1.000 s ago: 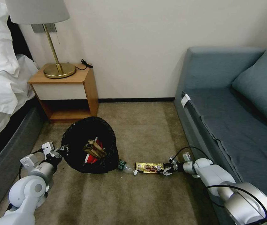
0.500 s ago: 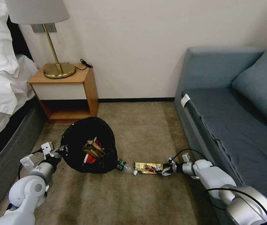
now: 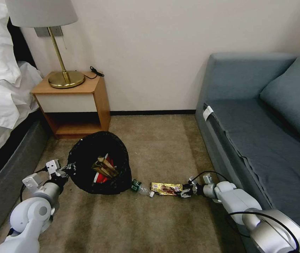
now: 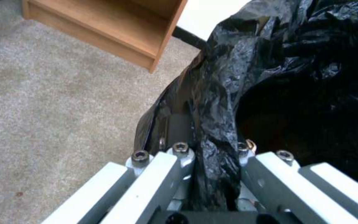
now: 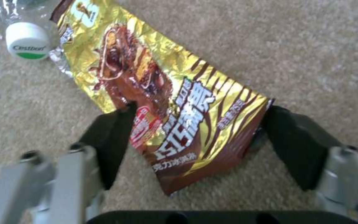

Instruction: Pick up the trash bin, then pick up the garbage on the floor and place it into the trash bin.

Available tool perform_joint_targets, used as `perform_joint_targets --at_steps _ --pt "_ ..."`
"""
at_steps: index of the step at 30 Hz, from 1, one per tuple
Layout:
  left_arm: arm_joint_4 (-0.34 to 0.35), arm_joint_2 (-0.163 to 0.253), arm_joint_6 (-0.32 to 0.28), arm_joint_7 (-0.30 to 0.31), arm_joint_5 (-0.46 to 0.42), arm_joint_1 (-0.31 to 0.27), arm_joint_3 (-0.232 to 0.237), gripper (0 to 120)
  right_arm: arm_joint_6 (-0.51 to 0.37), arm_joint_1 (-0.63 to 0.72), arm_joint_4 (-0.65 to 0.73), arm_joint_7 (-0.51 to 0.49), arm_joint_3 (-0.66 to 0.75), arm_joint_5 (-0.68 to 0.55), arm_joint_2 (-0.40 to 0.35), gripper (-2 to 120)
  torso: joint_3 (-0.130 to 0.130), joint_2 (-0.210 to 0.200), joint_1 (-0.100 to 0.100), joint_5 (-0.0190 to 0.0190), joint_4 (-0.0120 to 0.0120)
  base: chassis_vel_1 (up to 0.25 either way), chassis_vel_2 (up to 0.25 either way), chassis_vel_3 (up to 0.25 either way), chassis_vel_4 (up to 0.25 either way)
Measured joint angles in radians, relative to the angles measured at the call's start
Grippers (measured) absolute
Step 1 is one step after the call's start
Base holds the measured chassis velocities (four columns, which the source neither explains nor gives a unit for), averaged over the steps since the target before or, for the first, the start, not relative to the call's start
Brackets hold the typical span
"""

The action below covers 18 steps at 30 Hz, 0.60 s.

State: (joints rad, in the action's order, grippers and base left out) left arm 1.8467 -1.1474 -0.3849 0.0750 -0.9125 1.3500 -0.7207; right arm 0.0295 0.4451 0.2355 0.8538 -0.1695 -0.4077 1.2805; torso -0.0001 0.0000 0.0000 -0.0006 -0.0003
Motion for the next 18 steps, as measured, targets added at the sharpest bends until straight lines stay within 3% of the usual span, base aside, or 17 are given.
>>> perform_joint_targets --at_steps 3,6,9,15,17,18 --pt "-0.003 0.0 0.001 -0.002 0.0 0.0 0.0 3 0.002 -0.001 -0.004 -0.003 0.0 0.0 0.004 59 0.0 0.0 0.0 0.0006 0.0003 0.0 0.0 0.0 0.0" --pt "-0.005 0.0 0.002 -0.003 0.001 0.0 0.0 3 0.004 -0.001 -0.008 -0.004 0.002 0.002 0.005 54 0.0 0.0 0.0 0.0005 0.0004 0.0 0.0 0.0 0.0" --pt "-0.008 0.001 0.003 -0.004 0.001 0.0 -0.001 3 0.009 0.003 -0.01 0.0 0.008 0.01 0.004 36 0.0 0.0 0.0 0.0007 0.0005 0.0 0.0 0.0 0.0" --pt "-0.009 0.002 0.003 -0.005 0.001 0.0 -0.001 3 0.01 0.004 -0.014 0.003 0.012 0.02 0.004 22 0.0 0.0 0.0 0.0006 0.0004 0.0 0.0 0.0 0.0" --pt "-0.009 0.002 0.003 -0.005 0.001 0.002 -0.001 3 0.011 0.004 -0.017 0.004 0.012 0.028 0.006 8 0.0 0.0 0.0 0.0007 0.0004 0.0 0.0 0.0 0.0" --pt "-0.009 0.002 0.003 -0.005 0.001 0.002 -0.001 3 0.011 0.004 -0.017 0.004 0.012 0.028 0.006 8 0.0 0.0 0.0 0.0007 0.0004 0.0 0.0 0.0 0.0"
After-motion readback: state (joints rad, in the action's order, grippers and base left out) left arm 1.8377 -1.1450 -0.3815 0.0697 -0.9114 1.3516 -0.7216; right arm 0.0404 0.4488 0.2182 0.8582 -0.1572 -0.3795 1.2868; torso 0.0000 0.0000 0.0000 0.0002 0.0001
